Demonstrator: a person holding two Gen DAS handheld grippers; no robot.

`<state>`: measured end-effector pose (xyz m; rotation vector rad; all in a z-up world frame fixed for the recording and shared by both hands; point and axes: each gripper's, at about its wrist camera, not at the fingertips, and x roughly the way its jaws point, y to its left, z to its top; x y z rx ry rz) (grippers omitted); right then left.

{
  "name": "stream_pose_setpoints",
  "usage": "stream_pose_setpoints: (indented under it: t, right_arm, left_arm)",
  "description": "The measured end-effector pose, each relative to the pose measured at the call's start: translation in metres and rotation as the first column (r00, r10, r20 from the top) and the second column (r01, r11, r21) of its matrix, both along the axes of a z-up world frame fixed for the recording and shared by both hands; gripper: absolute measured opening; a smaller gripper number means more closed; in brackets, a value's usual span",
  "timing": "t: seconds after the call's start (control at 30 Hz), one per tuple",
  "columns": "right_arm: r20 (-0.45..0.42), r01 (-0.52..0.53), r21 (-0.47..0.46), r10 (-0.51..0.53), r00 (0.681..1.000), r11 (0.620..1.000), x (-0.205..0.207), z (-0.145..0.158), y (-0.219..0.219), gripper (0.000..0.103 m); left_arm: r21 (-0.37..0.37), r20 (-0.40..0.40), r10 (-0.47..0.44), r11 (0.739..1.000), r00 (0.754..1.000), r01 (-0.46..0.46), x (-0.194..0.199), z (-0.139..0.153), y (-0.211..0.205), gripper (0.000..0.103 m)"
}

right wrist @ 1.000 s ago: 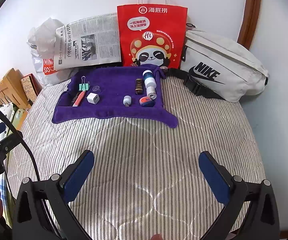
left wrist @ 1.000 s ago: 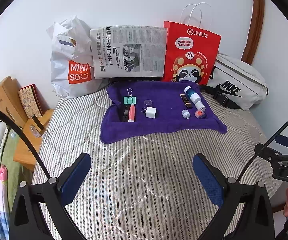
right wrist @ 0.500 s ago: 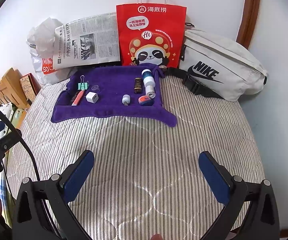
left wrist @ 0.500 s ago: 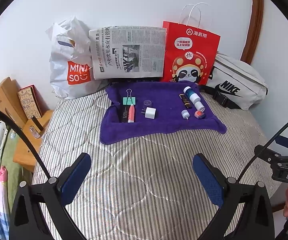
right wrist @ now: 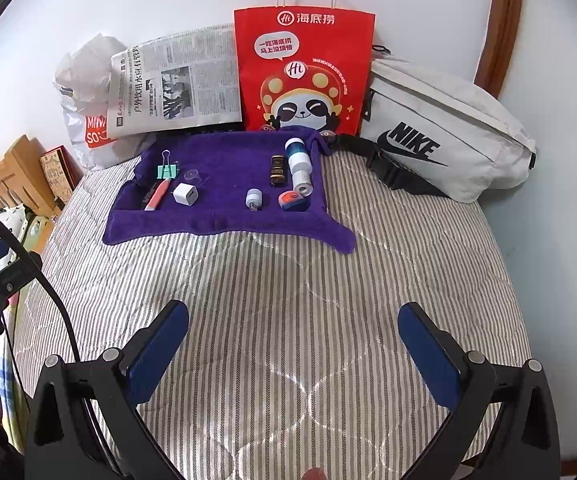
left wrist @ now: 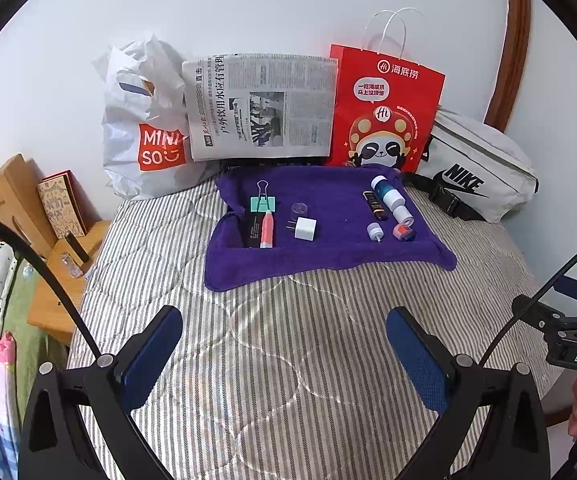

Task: Organize rigid objects

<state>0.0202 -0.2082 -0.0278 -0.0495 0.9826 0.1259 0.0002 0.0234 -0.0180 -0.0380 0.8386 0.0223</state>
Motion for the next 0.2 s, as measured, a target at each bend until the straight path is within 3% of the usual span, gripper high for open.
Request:
stream_pose_setpoints:
  t: [0.2]
  right_arm:
    - [-0.001,0.000,0.004,0.000,1.000,1.000,0.0008,-0.0009,-0.0009,0.103]
  left_arm:
    - [0.012,0.017,0.003,1.000,1.000,-0.003,-0.0003,0.0015,-0.0002,0.103]
